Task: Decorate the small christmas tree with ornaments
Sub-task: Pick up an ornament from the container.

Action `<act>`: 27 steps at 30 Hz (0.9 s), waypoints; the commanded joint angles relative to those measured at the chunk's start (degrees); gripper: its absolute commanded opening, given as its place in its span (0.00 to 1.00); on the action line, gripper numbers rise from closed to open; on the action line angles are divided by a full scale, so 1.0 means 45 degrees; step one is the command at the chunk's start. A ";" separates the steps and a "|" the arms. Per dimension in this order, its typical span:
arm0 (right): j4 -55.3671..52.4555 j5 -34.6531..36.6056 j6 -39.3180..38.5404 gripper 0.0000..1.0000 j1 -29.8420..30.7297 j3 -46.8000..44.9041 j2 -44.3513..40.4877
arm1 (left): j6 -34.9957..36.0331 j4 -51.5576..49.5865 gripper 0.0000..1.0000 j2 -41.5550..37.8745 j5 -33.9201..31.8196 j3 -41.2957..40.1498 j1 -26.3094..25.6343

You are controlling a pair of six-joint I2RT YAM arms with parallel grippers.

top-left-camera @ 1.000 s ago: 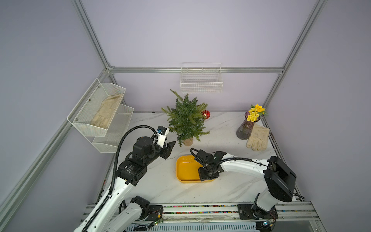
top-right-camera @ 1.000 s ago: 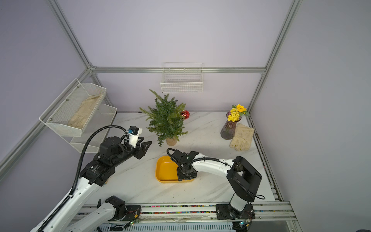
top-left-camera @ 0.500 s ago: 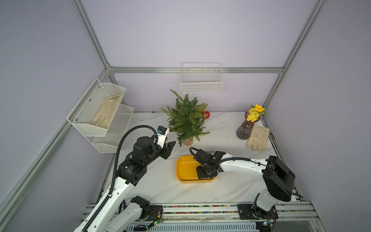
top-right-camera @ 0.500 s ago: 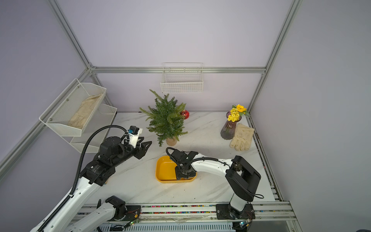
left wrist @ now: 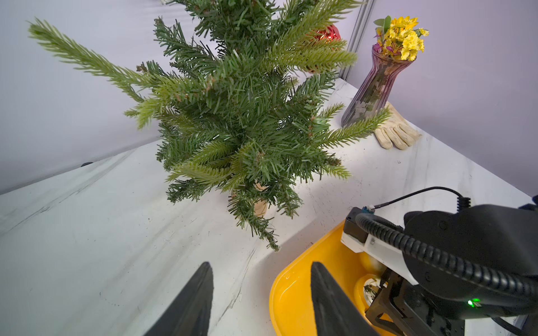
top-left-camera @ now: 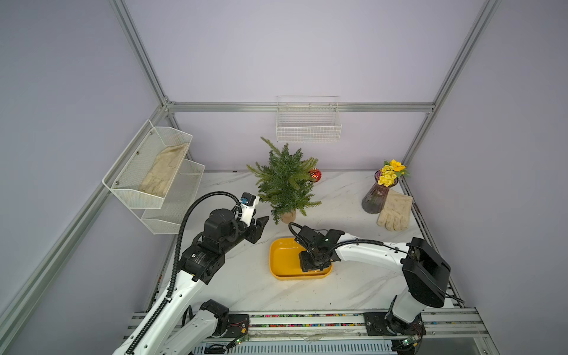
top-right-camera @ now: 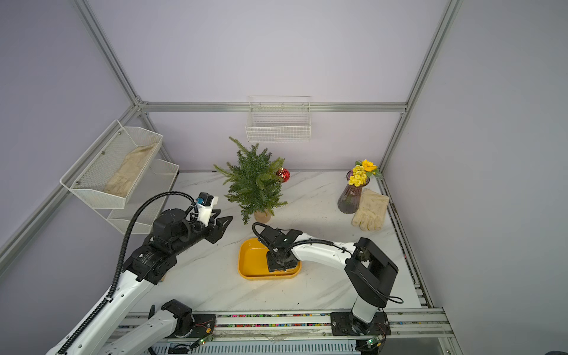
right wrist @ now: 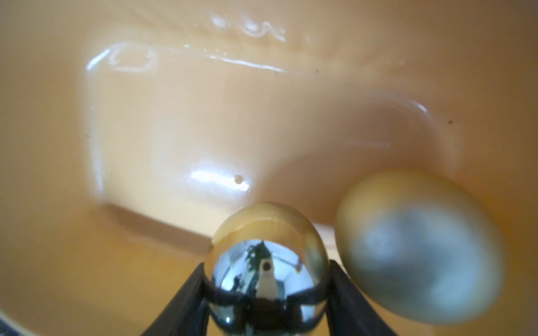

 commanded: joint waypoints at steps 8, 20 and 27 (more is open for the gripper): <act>-0.0040 0.0042 0.0228 0.54 0.0047 0.1394 -0.1394 | 0.0147 0.0323 0.54 -0.0074 0.0533 -0.0497 -0.0001; 0.0548 -0.0919 -0.0261 0.54 -0.0400 0.2220 -0.2649 | 0.0062 0.1626 0.61 0.0265 0.2690 -0.0566 -0.0562; 0.1196 -0.1707 -0.0291 0.53 -0.0939 0.2591 -0.3402 | 0.1782 0.1681 0.70 0.0598 0.3552 -0.0310 -0.2277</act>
